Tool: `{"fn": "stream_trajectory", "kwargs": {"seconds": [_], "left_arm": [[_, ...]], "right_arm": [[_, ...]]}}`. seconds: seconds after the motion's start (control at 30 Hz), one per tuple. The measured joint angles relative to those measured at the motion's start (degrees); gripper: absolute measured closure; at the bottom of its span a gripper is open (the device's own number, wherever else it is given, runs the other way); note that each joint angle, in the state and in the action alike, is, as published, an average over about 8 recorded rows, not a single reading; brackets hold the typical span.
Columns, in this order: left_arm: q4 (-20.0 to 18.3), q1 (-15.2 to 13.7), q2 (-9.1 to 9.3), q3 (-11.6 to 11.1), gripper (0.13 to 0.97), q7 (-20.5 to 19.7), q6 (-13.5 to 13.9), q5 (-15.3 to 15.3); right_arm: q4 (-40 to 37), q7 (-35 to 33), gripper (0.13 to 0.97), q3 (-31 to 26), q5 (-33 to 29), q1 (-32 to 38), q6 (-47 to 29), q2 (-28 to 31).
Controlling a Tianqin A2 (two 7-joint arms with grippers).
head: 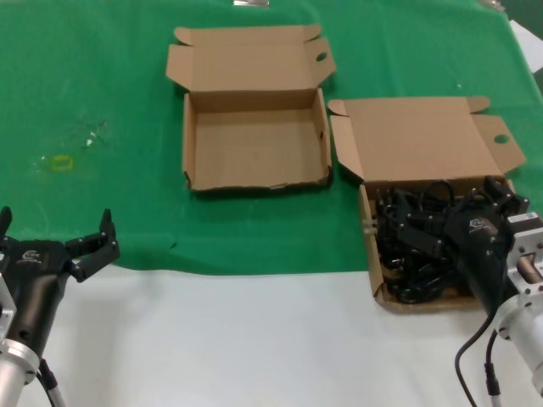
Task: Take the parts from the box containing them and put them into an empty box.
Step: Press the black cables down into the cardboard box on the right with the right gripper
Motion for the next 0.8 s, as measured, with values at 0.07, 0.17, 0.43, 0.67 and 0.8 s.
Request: {"fn": "stream_trajectory", "kwargs": {"seconds": [0.07, 0.17, 0.43, 0.67, 0.8], "left_arm": [[0.0, 0.0, 0.0, 0.0, 0.132, 0.0, 0.0, 0.0], [0.0, 0.0, 0.0, 0.0, 0.132, 0.0, 0.0, 0.0], [0.0, 0.0, 0.0, 0.0, 0.132, 0.0, 0.0, 0.0], [0.0, 0.0, 0.0, 0.0, 0.132, 0.0, 0.0, 0.0], [0.0, 0.0, 0.0, 0.0, 0.133, 0.0, 0.0, 0.0]], "right_arm": [[0.0, 0.0, 0.129, 0.0, 0.0, 0.0, 0.0, 0.0], [0.0, 0.0, 0.129, 0.0, 0.0, 0.0, 0.0, 0.0], [0.0, 0.0, 0.129, 0.0, 0.0, 0.0, 0.0, 0.0], [0.0, 0.0, 0.129, 0.0, 0.0, 0.0, 0.0, 0.0], [0.0, 0.0, 0.129, 0.0, 0.0, 0.0, 0.0, 0.0]]}}
